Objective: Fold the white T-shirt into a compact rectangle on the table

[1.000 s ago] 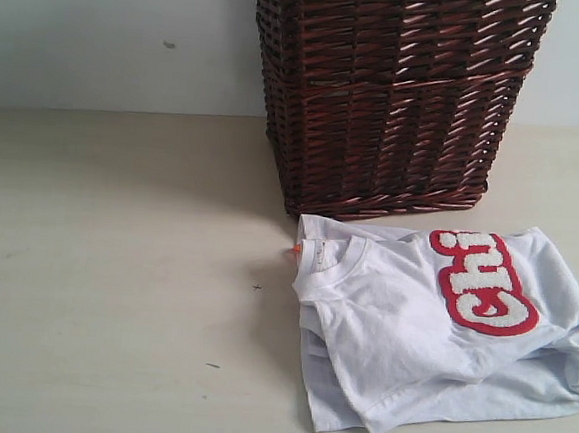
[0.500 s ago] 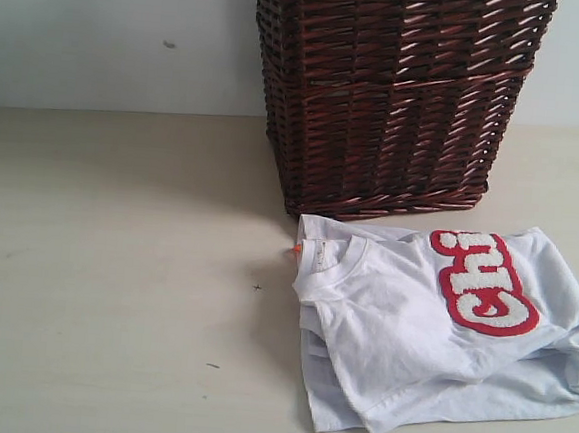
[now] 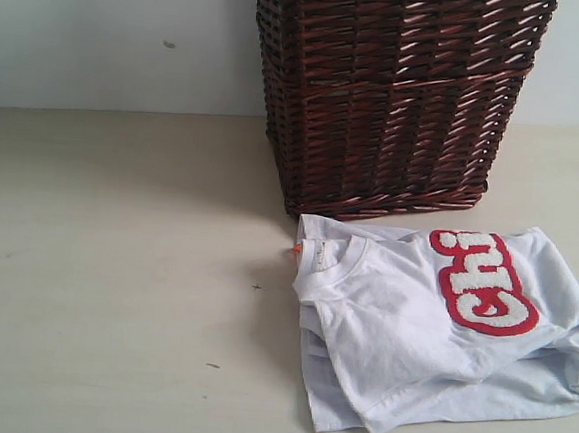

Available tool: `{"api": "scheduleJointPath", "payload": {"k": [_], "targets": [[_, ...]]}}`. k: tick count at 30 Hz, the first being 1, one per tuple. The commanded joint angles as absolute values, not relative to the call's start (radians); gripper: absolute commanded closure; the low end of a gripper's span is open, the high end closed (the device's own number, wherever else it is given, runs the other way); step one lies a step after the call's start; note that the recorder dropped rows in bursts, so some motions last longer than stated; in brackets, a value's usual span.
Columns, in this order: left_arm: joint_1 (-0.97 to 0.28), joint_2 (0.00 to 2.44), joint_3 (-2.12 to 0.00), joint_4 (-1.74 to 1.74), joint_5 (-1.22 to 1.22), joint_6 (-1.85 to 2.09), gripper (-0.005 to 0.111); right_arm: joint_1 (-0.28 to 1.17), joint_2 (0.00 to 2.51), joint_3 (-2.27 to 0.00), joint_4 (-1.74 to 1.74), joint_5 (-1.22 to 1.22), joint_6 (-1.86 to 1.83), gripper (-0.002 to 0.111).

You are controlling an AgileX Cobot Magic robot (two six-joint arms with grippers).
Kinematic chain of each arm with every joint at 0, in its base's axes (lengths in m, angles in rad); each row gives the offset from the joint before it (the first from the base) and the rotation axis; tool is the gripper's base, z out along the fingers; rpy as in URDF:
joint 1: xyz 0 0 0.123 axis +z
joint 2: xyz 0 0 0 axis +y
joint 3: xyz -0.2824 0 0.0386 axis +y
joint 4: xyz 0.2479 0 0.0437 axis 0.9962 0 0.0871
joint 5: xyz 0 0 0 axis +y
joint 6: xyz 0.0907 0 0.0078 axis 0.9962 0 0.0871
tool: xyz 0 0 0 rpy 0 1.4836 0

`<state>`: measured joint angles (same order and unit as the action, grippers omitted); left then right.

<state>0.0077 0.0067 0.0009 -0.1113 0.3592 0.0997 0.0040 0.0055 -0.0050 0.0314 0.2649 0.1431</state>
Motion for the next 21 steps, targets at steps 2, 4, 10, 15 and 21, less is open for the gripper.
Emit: {"api": "scheduleJointPath", "payload": {"k": [2,4,10,15,21], "targets": [[0.011,0.000,0.000,-0.150,0.363,0.080,0.107,0.000,0.000,0.000,0.037,0.252,0.142,0.108],[0.011,0.000,0.000,-0.150,0.363,0.078,0.107,0.000,0.000,0.000,0.037,0.252,0.142,0.108],[0.011,0.000,0.000,-0.152,0.360,0.078,0.107,0.000,0.000,0.000,0.037,0.252,0.142,0.108],[0.011,0.000,0.000,-0.152,0.358,0.078,0.107,0.000,0.000,0.000,0.037,0.252,0.142,0.108],[0.011,0.000,0.000,-0.152,0.358,0.078,0.107,0.000,0.000,0.000,0.037,0.252,0.142,0.108]]}}
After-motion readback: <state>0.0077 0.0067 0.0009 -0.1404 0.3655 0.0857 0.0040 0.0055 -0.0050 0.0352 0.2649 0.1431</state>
